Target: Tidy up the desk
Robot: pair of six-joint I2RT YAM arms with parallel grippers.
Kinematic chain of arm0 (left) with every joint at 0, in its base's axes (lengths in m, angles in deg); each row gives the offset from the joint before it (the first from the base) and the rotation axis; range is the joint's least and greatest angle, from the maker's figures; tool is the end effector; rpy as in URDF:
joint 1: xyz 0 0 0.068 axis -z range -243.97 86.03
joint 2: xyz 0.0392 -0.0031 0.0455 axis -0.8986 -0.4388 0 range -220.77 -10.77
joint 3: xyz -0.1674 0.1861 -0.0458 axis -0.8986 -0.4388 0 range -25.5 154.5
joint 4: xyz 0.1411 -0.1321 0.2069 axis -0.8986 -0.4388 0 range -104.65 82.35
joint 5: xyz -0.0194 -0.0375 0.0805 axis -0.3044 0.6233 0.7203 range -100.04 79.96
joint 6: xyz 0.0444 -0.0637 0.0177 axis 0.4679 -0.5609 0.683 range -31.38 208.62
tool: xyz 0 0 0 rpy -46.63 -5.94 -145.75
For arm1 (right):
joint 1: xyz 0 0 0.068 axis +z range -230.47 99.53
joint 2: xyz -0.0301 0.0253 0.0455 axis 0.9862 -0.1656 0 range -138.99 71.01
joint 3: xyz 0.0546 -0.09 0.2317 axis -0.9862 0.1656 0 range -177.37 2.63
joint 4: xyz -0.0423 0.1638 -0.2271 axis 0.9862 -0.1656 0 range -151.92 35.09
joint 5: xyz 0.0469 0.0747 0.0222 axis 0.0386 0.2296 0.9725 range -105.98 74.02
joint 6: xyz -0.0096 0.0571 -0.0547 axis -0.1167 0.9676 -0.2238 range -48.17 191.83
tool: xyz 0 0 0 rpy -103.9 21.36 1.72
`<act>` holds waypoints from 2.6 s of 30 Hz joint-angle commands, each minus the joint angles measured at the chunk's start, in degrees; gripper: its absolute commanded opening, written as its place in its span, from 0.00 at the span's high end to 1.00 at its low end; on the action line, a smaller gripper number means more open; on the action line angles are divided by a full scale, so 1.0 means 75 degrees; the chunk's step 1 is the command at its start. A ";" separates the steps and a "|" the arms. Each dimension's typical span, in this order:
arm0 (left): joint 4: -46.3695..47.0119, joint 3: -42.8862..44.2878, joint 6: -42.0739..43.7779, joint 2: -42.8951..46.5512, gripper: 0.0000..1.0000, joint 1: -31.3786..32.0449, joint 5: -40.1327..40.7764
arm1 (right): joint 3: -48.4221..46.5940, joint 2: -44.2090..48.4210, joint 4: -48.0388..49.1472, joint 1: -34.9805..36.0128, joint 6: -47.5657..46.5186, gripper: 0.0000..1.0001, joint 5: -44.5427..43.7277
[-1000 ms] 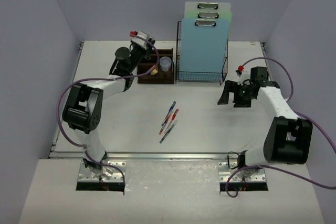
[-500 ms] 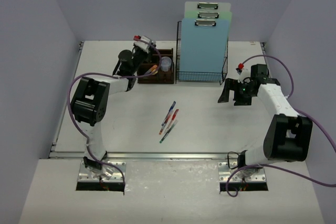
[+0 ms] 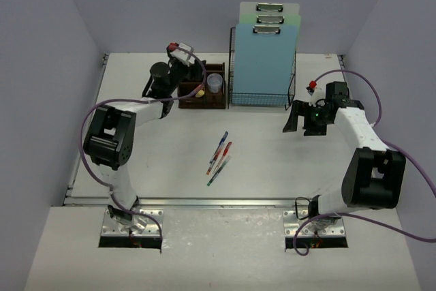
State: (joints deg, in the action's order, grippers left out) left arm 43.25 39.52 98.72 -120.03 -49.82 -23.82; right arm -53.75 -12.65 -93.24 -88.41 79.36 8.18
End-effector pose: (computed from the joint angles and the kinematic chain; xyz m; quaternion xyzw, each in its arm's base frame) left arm 0.4559 -0.1318 0.2171 0.2263 0.6265 -0.1059 0.7383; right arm 0.3161 -0.0156 0.1631 0.0849 0.9530 0.2038 0.2073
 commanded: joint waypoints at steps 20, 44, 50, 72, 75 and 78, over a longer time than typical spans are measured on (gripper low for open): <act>-1.1166 0.2202 0.0158 0.1758 0.21 0.2050 0.0096 | 0.0399 0.0459 0.0317 0.0141 0.0074 0.01 0.0255; -1.3504 0.5204 -0.0526 -0.2672 0.52 0.3204 0.1367 | 0.0568 0.0444 0.0305 0.0169 -0.0195 0.01 0.0137; -1.3514 0.5312 -0.0526 -0.2881 0.69 0.3257 0.1463 | 0.0557 0.0444 0.0317 0.0169 -0.0195 0.01 0.0142; -1.0306 0.2607 0.0737 0.2336 1.00 0.2334 0.0087 | 0.0272 0.0565 0.0108 0.0169 -0.0113 0.01 0.0257; -0.7096 0.0467 0.0600 0.4339 1.00 0.1329 -0.0540 | 0.0194 0.0506 0.0067 0.0169 -0.0109 0.01 0.0287; -0.4710 -0.0809 0.1438 0.5270 1.00 0.1137 0.0088 | 0.0068 0.0402 0.0021 0.0170 -0.0046 0.01 0.0362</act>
State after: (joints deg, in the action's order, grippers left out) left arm -23.24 44.81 102.92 -88.89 -37.64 -23.07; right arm -50.00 -10.01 -93.12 -87.34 78.91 9.69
